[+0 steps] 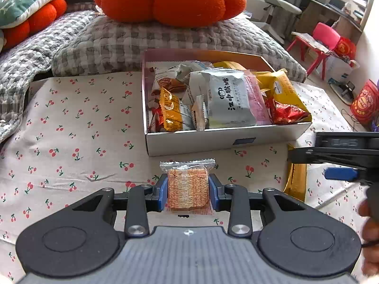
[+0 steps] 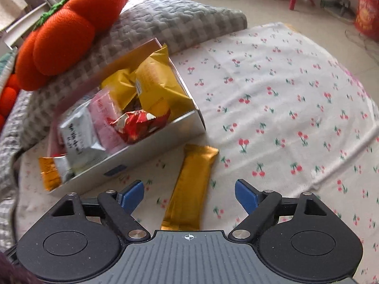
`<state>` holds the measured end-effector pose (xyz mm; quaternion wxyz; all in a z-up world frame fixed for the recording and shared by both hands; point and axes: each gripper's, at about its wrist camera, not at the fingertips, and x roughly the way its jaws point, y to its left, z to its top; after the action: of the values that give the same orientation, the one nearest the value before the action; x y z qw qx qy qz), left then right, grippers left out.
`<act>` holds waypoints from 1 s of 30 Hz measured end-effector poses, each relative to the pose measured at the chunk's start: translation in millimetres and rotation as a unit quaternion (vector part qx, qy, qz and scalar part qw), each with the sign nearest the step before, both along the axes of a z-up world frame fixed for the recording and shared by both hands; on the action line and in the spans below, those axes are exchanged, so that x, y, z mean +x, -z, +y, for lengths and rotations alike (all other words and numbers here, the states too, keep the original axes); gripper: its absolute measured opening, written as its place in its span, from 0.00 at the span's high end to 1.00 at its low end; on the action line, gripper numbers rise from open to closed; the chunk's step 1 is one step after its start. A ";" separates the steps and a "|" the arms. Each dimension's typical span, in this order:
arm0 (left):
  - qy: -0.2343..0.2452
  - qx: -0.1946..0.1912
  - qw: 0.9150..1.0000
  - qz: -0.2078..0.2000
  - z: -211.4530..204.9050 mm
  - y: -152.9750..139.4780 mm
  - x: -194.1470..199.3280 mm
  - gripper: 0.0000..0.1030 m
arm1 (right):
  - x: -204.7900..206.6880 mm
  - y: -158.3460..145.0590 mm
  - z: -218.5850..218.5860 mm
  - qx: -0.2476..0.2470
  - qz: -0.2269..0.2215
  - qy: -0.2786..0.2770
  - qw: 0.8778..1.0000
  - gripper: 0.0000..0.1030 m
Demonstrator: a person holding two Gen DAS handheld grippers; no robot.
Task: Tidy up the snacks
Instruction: 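Lift the wafer biscuit and gold bar off the sheet with both tools, then carry both items over the pink box, lower them in and open both tools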
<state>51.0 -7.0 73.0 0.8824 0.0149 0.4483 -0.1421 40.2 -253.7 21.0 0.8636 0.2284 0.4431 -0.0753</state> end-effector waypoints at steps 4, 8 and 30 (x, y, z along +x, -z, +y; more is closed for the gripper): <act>0.003 0.005 1.000 -0.003 -0.5 0.2 1.0 0.69 | 10.0 16.5 16.3 -0.036 0.024 -0.022 0.999 0.20; 0.000 0.005 1.000 -0.005 -1.2 -0.8 1.6 0.69 | 8.4 12.0 23.6 -0.074 0.018 -0.032 0.997 0.62; -0.040 -0.083 0.995 -0.043 13.1 -36.5 -4.3 0.69 | -51.0 -50.9 -48.0 0.067 -0.096 0.018 0.993 0.73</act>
<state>46.7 6.0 109.5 0.9040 -0.0702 0.3969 -0.1423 -10.8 -301.7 71.9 0.8835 0.2998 0.3578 -0.0384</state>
